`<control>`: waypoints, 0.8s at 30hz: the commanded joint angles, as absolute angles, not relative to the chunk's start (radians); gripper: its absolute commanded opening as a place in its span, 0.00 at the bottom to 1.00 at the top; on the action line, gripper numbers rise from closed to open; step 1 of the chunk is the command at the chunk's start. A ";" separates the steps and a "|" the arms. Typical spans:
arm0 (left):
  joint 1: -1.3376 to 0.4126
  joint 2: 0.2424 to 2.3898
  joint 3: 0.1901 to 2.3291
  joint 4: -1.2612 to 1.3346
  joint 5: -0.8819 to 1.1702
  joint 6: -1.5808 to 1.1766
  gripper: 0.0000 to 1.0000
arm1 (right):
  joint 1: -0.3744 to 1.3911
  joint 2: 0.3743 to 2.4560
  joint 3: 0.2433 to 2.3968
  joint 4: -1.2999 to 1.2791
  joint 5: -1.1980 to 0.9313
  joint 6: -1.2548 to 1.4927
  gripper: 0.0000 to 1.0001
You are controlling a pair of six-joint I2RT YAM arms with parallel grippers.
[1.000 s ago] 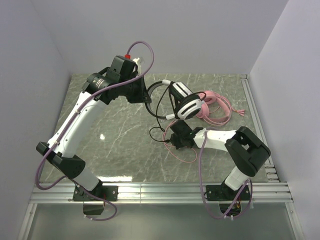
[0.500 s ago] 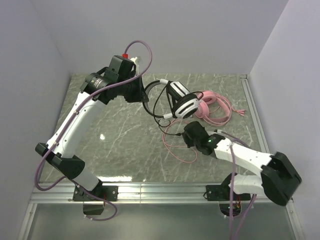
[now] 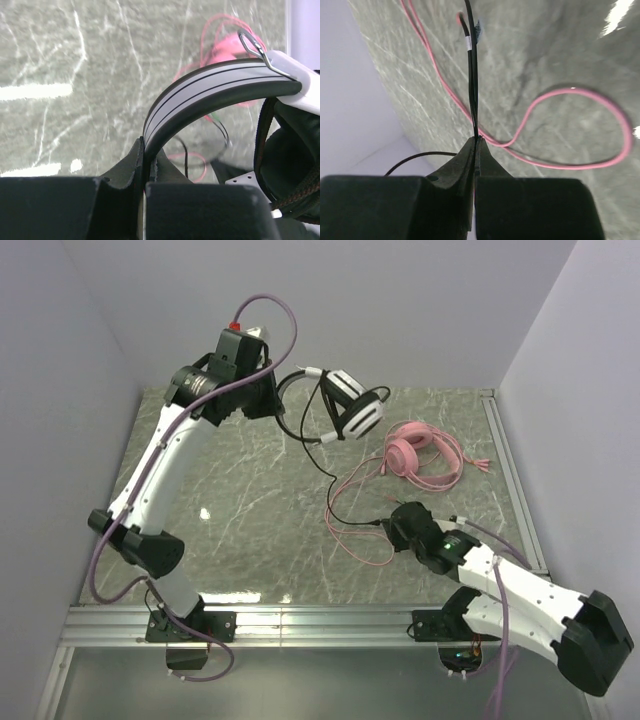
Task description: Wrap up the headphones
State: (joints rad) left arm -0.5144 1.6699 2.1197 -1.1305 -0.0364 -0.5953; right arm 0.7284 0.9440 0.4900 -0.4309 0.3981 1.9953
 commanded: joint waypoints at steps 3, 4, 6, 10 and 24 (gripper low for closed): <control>-0.453 1.761 2.256 -1.002 -0.022 -0.650 0.00 | 0.729 0.841 0.460 -0.485 0.422 2.010 0.00; -0.443 1.800 2.273 -0.999 -0.012 -0.653 0.00 | 0.729 0.835 0.460 -0.488 0.417 2.005 0.00; -0.428 1.856 2.325 -0.994 -0.008 -0.664 0.00 | 0.729 0.824 0.460 -0.486 0.405 1.987 0.00; -0.422 1.876 2.297 -0.909 -0.061 -0.686 0.00 | 0.729 0.804 0.469 -0.499 0.373 1.973 0.00; -0.327 1.872 2.257 -0.827 -0.008 -0.726 0.00 | 0.729 0.666 0.431 -0.558 0.429 1.993 0.00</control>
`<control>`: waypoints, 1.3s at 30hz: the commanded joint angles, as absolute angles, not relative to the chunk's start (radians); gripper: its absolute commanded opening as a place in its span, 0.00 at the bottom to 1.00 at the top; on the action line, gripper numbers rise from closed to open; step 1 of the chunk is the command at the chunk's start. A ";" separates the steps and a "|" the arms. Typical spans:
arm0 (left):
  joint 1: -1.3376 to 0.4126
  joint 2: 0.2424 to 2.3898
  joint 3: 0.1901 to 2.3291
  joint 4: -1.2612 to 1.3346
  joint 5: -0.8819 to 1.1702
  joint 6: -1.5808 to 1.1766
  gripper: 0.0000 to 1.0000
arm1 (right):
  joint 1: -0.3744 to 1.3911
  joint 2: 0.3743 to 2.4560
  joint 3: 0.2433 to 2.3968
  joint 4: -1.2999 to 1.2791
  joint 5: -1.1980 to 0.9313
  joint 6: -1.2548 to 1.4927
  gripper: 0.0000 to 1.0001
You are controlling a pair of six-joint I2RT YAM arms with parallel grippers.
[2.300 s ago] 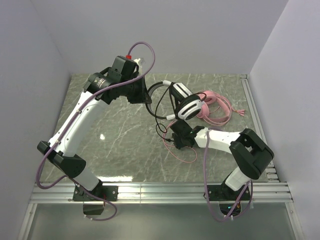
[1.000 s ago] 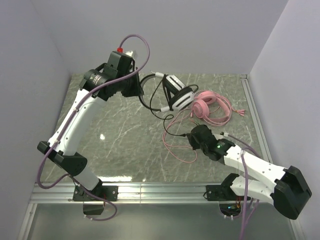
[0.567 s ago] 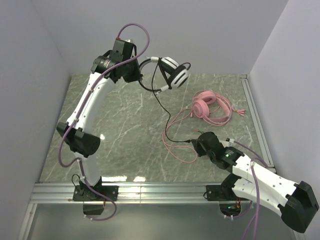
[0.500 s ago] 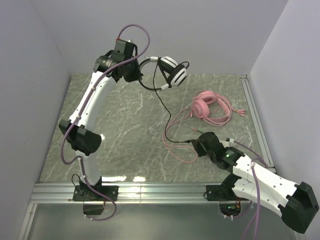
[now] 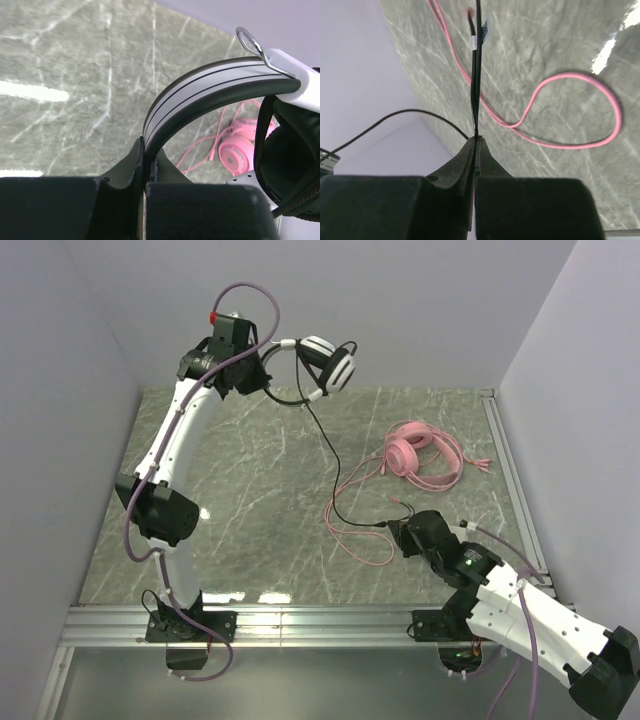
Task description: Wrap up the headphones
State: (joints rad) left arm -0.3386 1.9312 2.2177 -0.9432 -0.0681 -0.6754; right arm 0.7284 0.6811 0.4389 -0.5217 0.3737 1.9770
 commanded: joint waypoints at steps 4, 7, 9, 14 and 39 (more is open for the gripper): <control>-0.310 1.850 2.253 -0.857 -0.008 -0.710 0.00 | 0.729 0.649 0.445 -0.598 0.454 1.990 0.00; -0.291 1.841 2.246 -0.876 -0.008 -0.696 0.00 | 0.729 0.623 0.457 -0.632 0.483 1.993 0.00; -0.282 1.827 2.232 -0.873 -0.008 -0.692 0.00 | 0.729 0.601 0.459 -0.643 0.497 1.997 0.00; -0.262 1.809 2.217 -0.870 0.005 -0.678 0.00 | 0.729 0.580 0.468 -0.696 0.518 2.011 0.00; -0.129 1.779 2.169 -0.871 0.150 -0.666 0.00 | 0.726 0.411 0.436 -0.914 0.643 2.054 0.00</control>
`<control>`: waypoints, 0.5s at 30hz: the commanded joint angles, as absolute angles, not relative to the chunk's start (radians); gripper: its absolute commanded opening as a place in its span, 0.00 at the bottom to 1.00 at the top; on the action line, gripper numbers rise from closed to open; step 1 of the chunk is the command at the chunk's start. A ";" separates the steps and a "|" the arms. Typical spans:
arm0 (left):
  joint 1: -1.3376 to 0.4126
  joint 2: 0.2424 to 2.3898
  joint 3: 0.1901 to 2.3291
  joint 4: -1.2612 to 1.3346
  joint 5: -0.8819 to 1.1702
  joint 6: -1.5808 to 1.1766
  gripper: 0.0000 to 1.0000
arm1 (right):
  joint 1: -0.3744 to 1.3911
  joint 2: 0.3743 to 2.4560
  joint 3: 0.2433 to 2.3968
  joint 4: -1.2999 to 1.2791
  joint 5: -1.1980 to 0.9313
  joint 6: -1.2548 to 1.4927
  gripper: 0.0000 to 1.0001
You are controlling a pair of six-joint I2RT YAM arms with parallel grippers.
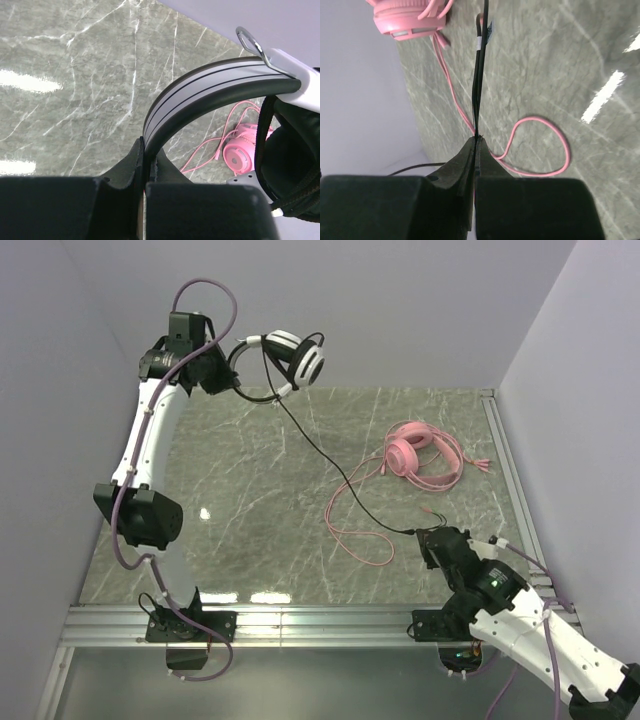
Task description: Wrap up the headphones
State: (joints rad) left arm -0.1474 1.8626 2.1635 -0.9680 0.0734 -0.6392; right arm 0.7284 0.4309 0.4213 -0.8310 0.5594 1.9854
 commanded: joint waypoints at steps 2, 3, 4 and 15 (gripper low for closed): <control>-0.109 1.770 2.143 -0.856 0.178 -0.673 0.00 | 0.726 0.388 0.433 -0.933 0.658 2.065 0.00; -0.101 1.767 2.134 -0.851 0.187 -0.676 0.00 | 0.724 0.379 0.431 -0.952 0.663 2.066 0.00; -0.094 1.764 2.119 -0.847 0.196 -0.681 0.00 | 0.726 0.364 0.431 -0.965 0.669 2.075 0.00; -0.029 1.753 2.088 -0.821 0.277 -0.709 0.00 | 0.724 0.298 0.436 -1.049 0.716 2.089 0.00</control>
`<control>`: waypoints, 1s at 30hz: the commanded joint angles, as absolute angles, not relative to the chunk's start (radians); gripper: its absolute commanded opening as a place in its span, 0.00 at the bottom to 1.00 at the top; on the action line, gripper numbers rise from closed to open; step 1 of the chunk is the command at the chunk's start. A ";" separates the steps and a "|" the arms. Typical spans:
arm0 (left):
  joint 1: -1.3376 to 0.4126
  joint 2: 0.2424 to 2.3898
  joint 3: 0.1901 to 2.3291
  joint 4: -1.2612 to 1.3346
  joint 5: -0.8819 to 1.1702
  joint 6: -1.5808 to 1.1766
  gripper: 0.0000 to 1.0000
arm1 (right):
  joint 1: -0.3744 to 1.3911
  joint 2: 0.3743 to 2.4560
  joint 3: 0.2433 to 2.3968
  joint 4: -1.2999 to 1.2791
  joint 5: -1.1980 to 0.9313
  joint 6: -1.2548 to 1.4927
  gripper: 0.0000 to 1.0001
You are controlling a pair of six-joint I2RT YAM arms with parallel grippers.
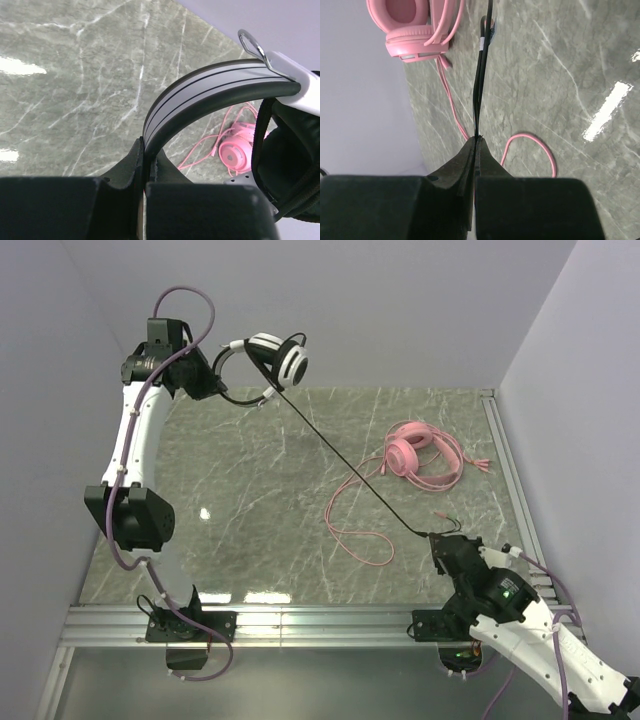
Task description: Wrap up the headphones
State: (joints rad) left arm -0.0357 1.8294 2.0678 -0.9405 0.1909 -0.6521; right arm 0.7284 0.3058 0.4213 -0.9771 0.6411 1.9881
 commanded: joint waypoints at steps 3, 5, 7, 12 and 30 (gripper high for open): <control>-0.025 1.749 2.083 -0.818 0.323 -0.712 0.00 | 0.724 0.299 0.431 -1.042 0.721 2.089 0.00; -0.022 1.729 2.062 -0.798 0.395 -0.721 0.00 | 0.724 0.301 0.420 -1.032 0.721 2.091 0.00; -0.020 1.706 2.008 -0.773 0.458 -0.736 0.00 | 0.724 0.301 0.411 -1.025 0.721 2.097 0.00; -0.006 1.603 1.858 -0.651 0.724 -0.756 0.00 | 0.724 0.298 0.416 -1.038 0.736 2.108 0.00; 0.089 1.368 1.416 -0.348 0.953 -0.769 0.00 | 0.723 0.319 0.590 -1.149 1.041 2.096 0.00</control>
State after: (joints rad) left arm 0.0860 1.4456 1.4353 -0.4843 0.8566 -0.7277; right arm 0.7284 0.2756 0.5102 -1.1042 0.8631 1.9919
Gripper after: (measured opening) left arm 0.048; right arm 0.009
